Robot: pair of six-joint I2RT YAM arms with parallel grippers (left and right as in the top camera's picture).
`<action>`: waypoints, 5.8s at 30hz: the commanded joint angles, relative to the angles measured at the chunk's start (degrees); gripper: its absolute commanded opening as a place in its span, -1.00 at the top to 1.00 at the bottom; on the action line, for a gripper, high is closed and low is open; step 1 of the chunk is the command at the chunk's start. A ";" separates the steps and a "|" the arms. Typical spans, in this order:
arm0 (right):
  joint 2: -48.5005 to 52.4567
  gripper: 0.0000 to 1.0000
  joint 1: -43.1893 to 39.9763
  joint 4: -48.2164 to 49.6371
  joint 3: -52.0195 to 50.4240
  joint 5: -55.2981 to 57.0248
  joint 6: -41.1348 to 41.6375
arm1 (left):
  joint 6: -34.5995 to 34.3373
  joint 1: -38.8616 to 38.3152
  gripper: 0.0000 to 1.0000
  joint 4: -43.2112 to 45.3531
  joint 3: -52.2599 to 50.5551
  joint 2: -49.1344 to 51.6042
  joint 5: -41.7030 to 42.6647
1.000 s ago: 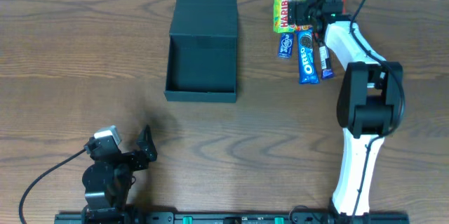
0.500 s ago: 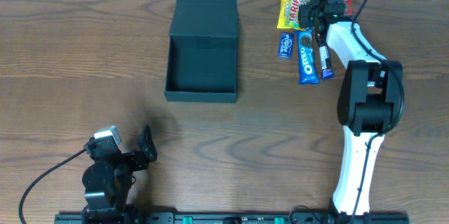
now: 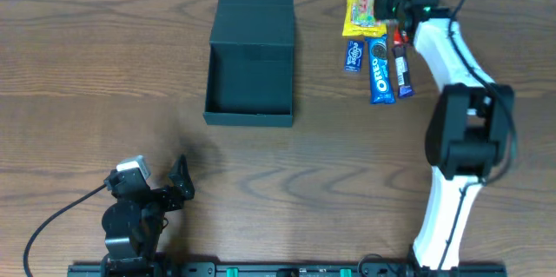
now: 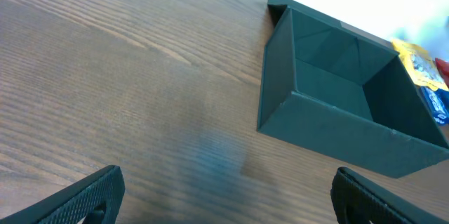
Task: Pack container
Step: 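Carry the Haribo bag into the green box and release, then grasp the blue Oreo pack with right gripper, place in box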
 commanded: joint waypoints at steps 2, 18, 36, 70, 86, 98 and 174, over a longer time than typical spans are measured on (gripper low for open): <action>-9.73 0.97 2.25 -2.54 2.56 -16.76 -3.30 | -0.22 0.33 -0.90 -0.31 -1.03 -0.33 -0.07; -12.79 0.98 26.95 -28.72 2.54 -35.71 -49.57 | -0.22 0.33 -0.91 -0.31 -1.03 -0.33 -0.07; -4.74 0.97 31.34 -24.04 2.54 -23.71 -53.62 | -0.22 0.33 -0.90 -0.31 -1.03 -0.33 -0.07; -1.20 -0.83 0.31 -37.57 2.60 4.70 5.22 | -0.22 0.33 -0.91 -0.31 -1.03 -0.33 -0.07; 6.97 0.23 0.66 -38.56 2.60 4.50 8.11 | -0.22 0.33 -0.91 -0.31 -1.03 -0.33 -0.07; 1.60 0.42 0.87 -39.26 4.85 -0.48 8.17 | -0.22 0.33 -0.90 -0.31 -1.03 -0.33 -0.07; 12.72 -0.85 2.21 10.69 7.56 12.00 9.81 | -0.22 0.33 -0.90 -0.31 -1.03 -0.33 -0.07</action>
